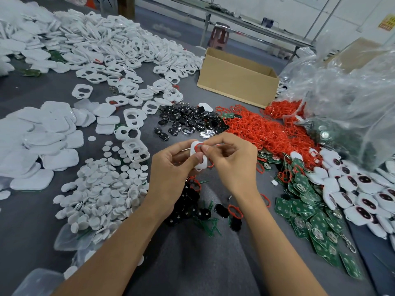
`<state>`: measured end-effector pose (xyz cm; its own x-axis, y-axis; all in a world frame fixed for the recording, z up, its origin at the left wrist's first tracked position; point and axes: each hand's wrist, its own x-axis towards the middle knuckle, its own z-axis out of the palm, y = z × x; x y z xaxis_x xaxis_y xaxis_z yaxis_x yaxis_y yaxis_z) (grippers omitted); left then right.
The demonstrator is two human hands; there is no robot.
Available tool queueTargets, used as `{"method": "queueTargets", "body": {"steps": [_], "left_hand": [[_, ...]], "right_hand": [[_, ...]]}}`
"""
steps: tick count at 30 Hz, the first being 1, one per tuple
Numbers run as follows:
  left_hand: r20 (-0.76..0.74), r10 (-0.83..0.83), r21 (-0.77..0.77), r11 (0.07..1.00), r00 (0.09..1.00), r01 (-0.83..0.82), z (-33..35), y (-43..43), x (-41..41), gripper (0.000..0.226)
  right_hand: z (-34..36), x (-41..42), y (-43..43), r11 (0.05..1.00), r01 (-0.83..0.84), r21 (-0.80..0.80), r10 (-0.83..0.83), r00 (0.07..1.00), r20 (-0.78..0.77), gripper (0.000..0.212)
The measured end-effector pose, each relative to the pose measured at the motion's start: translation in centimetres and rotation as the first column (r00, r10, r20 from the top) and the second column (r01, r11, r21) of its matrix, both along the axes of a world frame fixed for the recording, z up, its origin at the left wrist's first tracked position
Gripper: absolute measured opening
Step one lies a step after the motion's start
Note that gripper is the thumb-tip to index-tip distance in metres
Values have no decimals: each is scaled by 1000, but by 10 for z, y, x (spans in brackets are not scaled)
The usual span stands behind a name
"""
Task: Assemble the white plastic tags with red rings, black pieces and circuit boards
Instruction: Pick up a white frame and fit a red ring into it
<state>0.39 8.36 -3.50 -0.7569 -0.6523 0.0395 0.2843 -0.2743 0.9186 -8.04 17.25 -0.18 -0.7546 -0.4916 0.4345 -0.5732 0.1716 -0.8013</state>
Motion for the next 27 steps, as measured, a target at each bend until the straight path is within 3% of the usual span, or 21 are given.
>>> {"method": "queueTargets", "body": {"steps": [8, 16, 27], "left_hand": [[23, 45, -55, 998, 999, -44, -5, -2, -2, 25], [19, 49, -54, 997, 999, -48, -7, -3, -1, 17], [11, 62, 3, 998, 998, -62, -7, -3, -2, 27]], "right_hand": [[-11, -3, -5, 1000, 14, -19, -16, 997, -76, 19], [-12, -2, -6, 998, 25, 62, 5, 903, -429, 18], [-8, 6, -5, 988, 82, 133, -7, 871, -491, 14]]}}
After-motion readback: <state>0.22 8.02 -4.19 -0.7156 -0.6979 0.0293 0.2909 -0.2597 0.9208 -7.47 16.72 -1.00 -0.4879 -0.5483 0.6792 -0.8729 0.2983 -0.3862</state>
